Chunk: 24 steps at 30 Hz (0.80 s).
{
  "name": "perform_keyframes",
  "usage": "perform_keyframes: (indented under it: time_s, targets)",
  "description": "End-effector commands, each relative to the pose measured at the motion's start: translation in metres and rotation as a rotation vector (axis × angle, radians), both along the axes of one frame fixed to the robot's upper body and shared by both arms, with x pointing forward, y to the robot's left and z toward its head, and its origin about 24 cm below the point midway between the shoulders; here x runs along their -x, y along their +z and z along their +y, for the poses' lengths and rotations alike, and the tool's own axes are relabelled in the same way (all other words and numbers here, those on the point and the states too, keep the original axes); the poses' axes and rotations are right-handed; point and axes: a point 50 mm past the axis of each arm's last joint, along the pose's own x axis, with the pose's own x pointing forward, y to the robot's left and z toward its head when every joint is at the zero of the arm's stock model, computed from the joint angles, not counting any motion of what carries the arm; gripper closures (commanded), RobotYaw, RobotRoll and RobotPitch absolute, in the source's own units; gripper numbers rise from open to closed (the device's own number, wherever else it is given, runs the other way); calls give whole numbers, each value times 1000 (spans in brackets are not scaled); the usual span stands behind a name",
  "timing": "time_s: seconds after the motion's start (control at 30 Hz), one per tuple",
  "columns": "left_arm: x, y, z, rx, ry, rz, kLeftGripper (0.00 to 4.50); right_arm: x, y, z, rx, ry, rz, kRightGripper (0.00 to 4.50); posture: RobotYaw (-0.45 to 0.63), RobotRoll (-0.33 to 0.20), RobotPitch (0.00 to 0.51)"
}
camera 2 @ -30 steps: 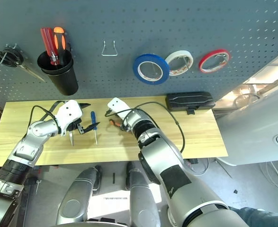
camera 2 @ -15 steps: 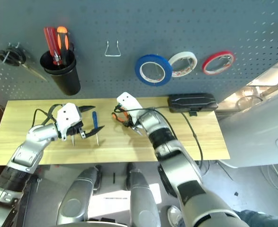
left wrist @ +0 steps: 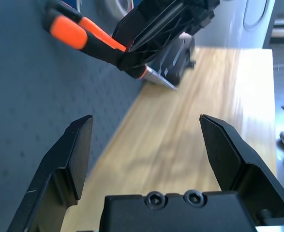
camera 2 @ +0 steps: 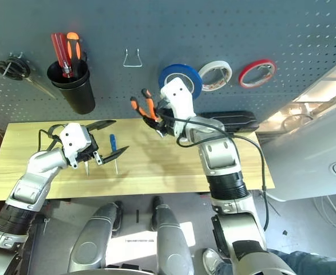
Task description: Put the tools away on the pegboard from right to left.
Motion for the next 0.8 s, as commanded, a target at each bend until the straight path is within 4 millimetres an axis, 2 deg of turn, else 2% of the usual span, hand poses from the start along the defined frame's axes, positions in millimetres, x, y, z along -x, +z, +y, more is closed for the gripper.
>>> perform_keyframes:
  time_s: [0.03, 0.2, 0.47, 0.67, 0.8]
  targets:
    - [-2, 4, 2, 72, 0, -9, 0, 11, 17, 4, -50, 59, -32, 2501, 155, 0, 309]
    - [-3, 12, 2, 152, -26, -5, 0, 16, 51, 14, -154, 107, -93, 2501, 139, 0, 302]
    - [-9, 20, 0, 200, -23, -20, 0, 3, 112, 23, -343, 73, -242, 2501, 139, 0, 290]
    - [-16, 26, -3, 211, -12, -32, 0, -10, 135, 30, -384, 45, -384, 2514, 139, 0, 287]
    - [-18, 29, -8, 221, -25, -37, 0, -15, 145, 44, -391, 65, -489, 2515, 149, 0, 288]
